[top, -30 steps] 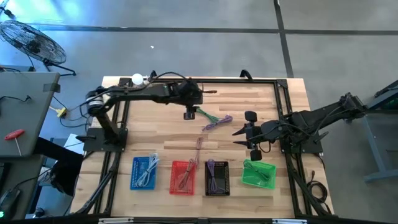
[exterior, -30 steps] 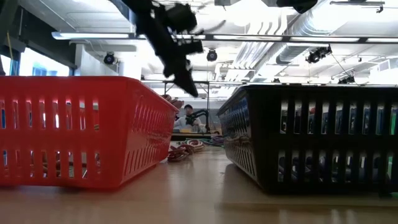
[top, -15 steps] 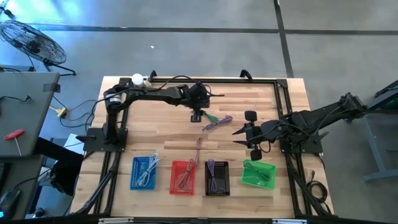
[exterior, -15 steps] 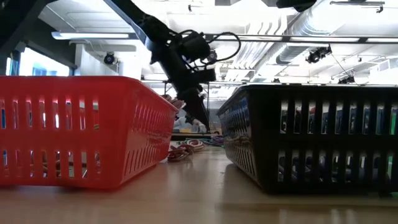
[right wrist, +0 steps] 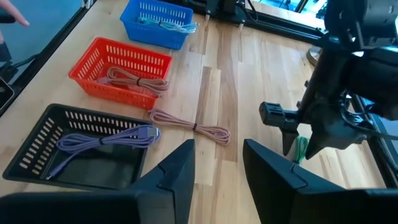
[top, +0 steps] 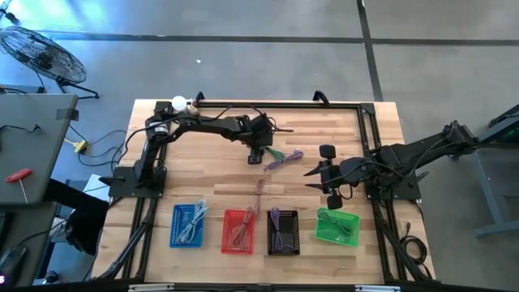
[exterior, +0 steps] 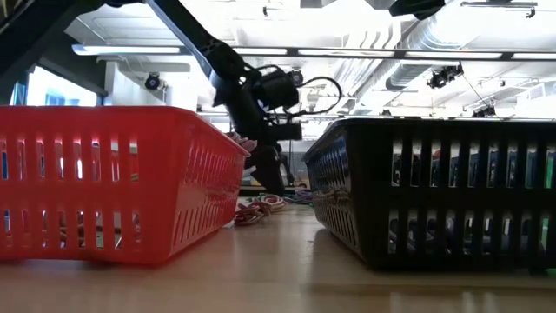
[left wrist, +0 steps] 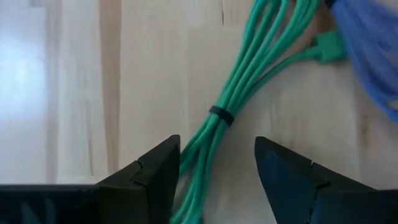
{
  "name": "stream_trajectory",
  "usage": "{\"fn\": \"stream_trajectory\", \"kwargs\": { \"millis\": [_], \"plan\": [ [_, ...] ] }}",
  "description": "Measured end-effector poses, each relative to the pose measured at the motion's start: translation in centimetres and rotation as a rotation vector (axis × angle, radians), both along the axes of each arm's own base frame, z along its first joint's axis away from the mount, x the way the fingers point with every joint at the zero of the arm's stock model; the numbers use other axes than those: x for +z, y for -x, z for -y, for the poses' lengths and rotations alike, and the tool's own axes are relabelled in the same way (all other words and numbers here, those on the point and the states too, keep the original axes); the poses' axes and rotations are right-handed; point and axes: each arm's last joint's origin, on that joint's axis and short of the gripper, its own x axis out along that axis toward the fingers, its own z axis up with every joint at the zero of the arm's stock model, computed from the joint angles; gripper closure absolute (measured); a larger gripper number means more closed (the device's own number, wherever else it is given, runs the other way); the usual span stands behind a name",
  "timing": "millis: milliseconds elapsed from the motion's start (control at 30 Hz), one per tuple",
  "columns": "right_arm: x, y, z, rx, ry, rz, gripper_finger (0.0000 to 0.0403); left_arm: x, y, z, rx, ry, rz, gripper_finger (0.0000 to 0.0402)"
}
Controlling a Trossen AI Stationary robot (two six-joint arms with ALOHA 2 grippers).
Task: Pick & Place USB Port
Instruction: Put the green charger cable into the green bin
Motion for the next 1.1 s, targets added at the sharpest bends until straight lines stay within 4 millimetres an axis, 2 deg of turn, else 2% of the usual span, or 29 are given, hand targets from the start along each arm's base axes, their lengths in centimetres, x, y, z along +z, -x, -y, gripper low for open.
{"fn": "stream_trajectory", "kwargs": {
  "millis": [333,433,600,633,800,900,1000,1100],
  "plan": [
    [-0.1,0.1,0.0,0.001,-0.001,-0.012,0.0275,-1.0,-0.2,-0.1,0.016,-0.012,-0.027,0.0209],
    [-0.1,0.1,0.0,0.001,-0.001,-0.012,0.0275,-1.1,-0.1,-0.1,0.025,-0.025,-0.035,0.0248],
    [-0.1,0.1,0.0,0.001,-0.001,-0.013,0.0275,-1.1,-0.3,0.2,0.019,-0.045,-0.041,0.0373],
    [-0.1,0.1,0.0,0.002,-0.001,-0.013,0.0275,-1.1,-0.4,0.4,0.017,-0.055,-0.043,0.0383],
    [-0.1,0.0,0.0,0.001,-0.002,-0.011,0.0275,-1.1,-0.7,1.2,0.026,-0.120,-0.058,0.0379],
    [0.0,0.0,0.0,0.002,-0.005,0.000,0.0275,-0.6,-0.9,1.8,0.029,-0.185,-0.094,0.0393],
    [0.3,-0.2,-0.1,0.008,0.000,0.038,0.0275,0.5,-0.8,2.6,0.049,-0.253,-0.167,0.0390],
    [0.8,-0.5,-0.2,0.034,0.019,0.093,0.0275,3.4,-1.4,3.8,0.043,-0.368,-0.205,0.0393]
  ]
}}
